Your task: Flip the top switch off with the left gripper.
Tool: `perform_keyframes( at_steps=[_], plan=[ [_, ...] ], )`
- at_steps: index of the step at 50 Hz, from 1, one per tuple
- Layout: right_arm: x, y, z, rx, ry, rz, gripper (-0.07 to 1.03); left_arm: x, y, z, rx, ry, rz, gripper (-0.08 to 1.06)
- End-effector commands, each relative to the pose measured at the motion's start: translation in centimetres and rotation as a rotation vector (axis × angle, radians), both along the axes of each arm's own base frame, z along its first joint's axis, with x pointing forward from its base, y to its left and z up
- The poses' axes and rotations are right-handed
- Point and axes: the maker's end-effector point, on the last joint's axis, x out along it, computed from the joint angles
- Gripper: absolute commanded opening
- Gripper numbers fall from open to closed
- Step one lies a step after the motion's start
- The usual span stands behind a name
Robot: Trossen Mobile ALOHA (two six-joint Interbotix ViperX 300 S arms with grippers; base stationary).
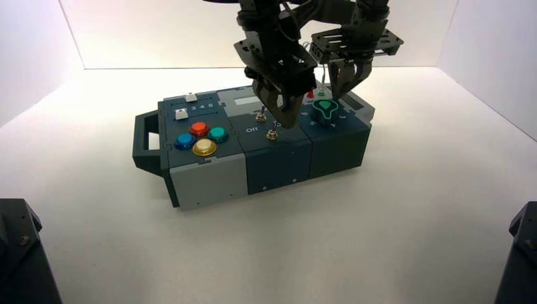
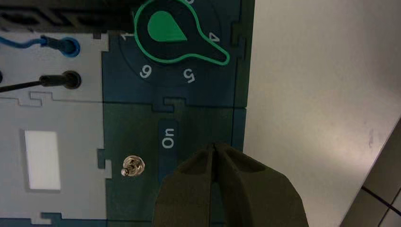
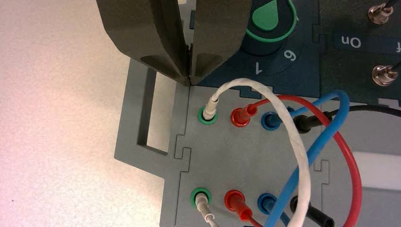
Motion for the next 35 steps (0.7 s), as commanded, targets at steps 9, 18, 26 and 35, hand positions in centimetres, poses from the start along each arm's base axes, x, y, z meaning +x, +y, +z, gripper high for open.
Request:
perform_keyframes(
  at_steps=[9, 18, 26, 35],
  plan=[
    [-0.8, -0.1, -1.6, -0.02, 0.047, 0.007, -0.02, -0.4, 0.7, 0.1, 0.003, -0.009, -0.011, -0.03],
    [-0.8, 0.0, -1.6, -0.018, 0.046, 0.005, -0.02, -0.6, 1.3, 0.1, 0.01, -0.008, -0.006, -0.03],
    [-0.8, 0.0, -1.5, -0.019, 0.045, 0.007, -0.02, -0.1, 1.5, 0.5, 0.001, -0.017, 0.005, -0.03],
    [-0.8, 0.0, -1.5, -0.02, 0.045, 0.01, -0.02, 0.5, -0.2, 1.5, -0.027, -0.04, -0.018, -0.03]
  ],
)
